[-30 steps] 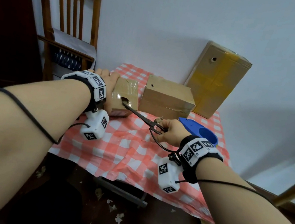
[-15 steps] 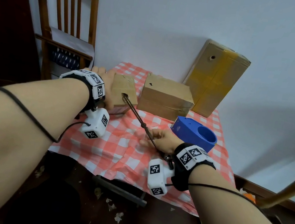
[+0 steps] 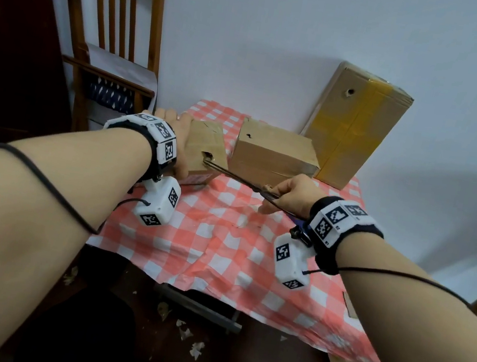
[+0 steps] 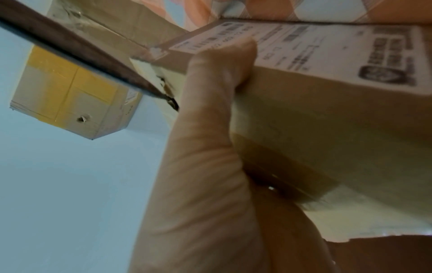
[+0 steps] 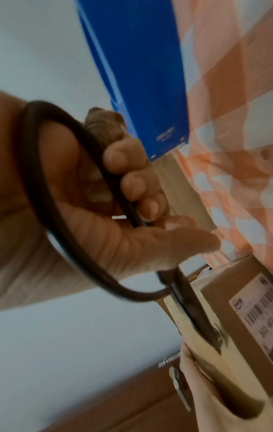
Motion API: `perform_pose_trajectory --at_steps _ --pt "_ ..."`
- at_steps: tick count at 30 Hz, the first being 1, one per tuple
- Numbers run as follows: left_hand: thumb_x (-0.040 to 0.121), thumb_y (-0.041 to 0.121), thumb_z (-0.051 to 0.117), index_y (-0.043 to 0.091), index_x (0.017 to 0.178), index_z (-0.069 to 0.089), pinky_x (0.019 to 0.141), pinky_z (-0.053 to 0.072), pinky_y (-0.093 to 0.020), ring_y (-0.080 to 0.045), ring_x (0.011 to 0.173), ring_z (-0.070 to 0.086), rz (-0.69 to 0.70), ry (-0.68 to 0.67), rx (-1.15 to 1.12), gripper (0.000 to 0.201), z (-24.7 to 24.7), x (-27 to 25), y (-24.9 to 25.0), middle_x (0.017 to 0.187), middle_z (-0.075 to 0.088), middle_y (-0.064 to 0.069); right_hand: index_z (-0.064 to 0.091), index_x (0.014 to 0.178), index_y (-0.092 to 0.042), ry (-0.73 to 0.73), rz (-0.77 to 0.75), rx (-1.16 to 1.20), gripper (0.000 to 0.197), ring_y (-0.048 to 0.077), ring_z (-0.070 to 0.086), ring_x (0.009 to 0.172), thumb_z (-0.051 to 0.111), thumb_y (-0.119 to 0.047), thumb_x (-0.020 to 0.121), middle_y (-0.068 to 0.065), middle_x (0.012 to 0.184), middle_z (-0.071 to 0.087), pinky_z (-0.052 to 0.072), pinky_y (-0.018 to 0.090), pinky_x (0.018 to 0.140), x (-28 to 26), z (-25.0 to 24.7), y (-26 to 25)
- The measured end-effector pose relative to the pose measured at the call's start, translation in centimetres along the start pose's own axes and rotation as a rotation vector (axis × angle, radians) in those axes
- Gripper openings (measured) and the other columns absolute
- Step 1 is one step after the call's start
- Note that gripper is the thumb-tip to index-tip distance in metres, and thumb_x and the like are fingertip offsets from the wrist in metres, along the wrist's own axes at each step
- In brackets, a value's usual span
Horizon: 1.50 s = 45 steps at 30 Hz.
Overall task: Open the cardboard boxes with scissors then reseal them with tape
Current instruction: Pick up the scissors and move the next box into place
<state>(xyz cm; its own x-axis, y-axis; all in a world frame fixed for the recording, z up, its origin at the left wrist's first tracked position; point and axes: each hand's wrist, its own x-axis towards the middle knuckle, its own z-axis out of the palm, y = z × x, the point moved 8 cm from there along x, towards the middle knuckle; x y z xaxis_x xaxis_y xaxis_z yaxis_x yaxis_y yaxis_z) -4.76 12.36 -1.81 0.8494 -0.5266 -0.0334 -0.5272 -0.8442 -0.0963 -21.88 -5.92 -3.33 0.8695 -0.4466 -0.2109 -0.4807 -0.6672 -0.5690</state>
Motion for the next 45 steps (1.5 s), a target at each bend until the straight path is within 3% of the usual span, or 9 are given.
perform_pose_trajectory --at_steps 2,6,10,15,23,27,30,38,45 --pt "0.049 0.055 0.083 0.015 0.135 0.03 0.096 0.038 -0.044 -0.031 0.114 0.043 0.007 0.016 0.006 0.109 0.0 0.0 0.0 0.121 0.043 -0.012 0.077 0.086 -0.011 0.037 -0.008 -0.099 0.023 0.013 0.055 0.077 0.087 -0.02 0.066 -0.007 0.073 0.064 0.045 0.023 0.07 0.3 -1.0 -0.9" --pt "0.048 0.055 0.084 0.016 0.138 0.027 0.095 0.035 -0.043 -0.03 0.117 0.042 -0.005 0.029 0.012 0.113 0.1 -0.1 0.0 0.122 0.042 -0.011 0.077 0.09 -0.014 0.124 -0.049 -0.311 0.018 0.013 0.054 0.069 0.081 -0.021 0.074 -0.009 0.069 0.063 0.049 0.027 0.071 0.7 -3.0 -3.1" --pt "0.049 0.057 0.083 0.016 0.134 0.03 0.096 0.034 -0.043 -0.03 0.116 0.043 -0.024 0.056 0.027 0.108 0.2 -0.1 0.1 0.121 0.043 -0.012 0.074 0.102 -0.009 0.158 -0.032 -0.557 0.026 0.023 0.06 0.077 0.069 -0.027 0.083 0.009 0.096 0.071 0.05 0.028 0.07 1.0 -4.8 -5.6" --pt "0.04 0.057 0.081 0.021 0.135 0.025 0.093 0.041 -0.052 -0.033 0.114 0.043 -0.085 0.026 0.019 0.116 0.6 0.4 -0.2 0.121 0.042 -0.012 0.071 0.107 -0.009 0.141 -0.086 -0.755 0.025 0.026 0.067 0.093 0.067 -0.021 0.085 0.005 0.109 0.071 0.05 0.029 0.07 1.1 -5.2 -8.9" --pt "0.035 0.06 0.08 0.023 0.137 0.021 0.091 0.042 -0.051 -0.034 0.116 0.043 -0.091 -0.002 0.053 0.123 0.9 0.7 -0.2 0.127 0.04 -0.012 0.063 0.12 -0.016 0.148 -0.261 -0.997 0.028 0.027 0.053 0.086 0.055 -0.02 0.094 0.006 0.097 0.056 0.038 0.031 0.068 -0.3 -4.5 -14.7" --pt "0.039 0.051 0.086 0.022 0.138 0.029 0.091 0.043 -0.054 -0.028 0.106 0.05 -0.096 0.021 0.042 0.117 1.3 0.7 -0.3 0.112 0.051 -0.01 0.065 0.118 -0.015 0.074 -0.221 -0.902 0.027 0.025 0.05 0.079 0.054 -0.024 0.095 0.004 0.09 0.058 0.036 0.03 0.06 0.5 -3.3 -13.7" --pt "0.052 0.05 0.084 0.02 0.14 0.026 0.097 0.04 -0.051 -0.031 0.118 0.044 -0.044 0.032 0.033 0.11 0.6 0.0 0.1 0.127 0.043 -0.011 0.069 0.109 -0.016 0.084 -0.181 -0.753 0.022 0.021 0.049 0.065 0.061 -0.024 0.09 0.003 0.084 0.061 0.034 0.024 0.051 1.2 -2.7 -10.7" --pt "0.056 0.038 0.088 0.012 0.139 0.031 0.1 0.037 -0.051 -0.034 0.123 0.042 0.005 0.068 -0.039 0.104 -0.1 -0.1 0.3 0.134 0.042 -0.014 0.064 0.079 -0.008 -0.022 -0.099 -0.41 0.013 0.02 0.047 0.068 0.075 -0.016 0.078 0.001 0.064 0.048 0.036 0.023 0.054 1.3 1.2 -4.2" --pt "0.05 0.055 0.084 0.015 0.134 0.034 0.094 0.041 -0.049 -0.034 0.113 0.046 -0.024 -0.015 -0.021 0.106 -0.5 -0.3 0.3 0.122 0.043 -0.015 0.063 0.083 -0.013 -0.132 -0.052 -0.035 0.014 0.008 0.048 0.051 0.074 -0.022 0.082 -0.003 0.062 0.053 0.043 0.02 0.053 0.0 2.5 -2.2"
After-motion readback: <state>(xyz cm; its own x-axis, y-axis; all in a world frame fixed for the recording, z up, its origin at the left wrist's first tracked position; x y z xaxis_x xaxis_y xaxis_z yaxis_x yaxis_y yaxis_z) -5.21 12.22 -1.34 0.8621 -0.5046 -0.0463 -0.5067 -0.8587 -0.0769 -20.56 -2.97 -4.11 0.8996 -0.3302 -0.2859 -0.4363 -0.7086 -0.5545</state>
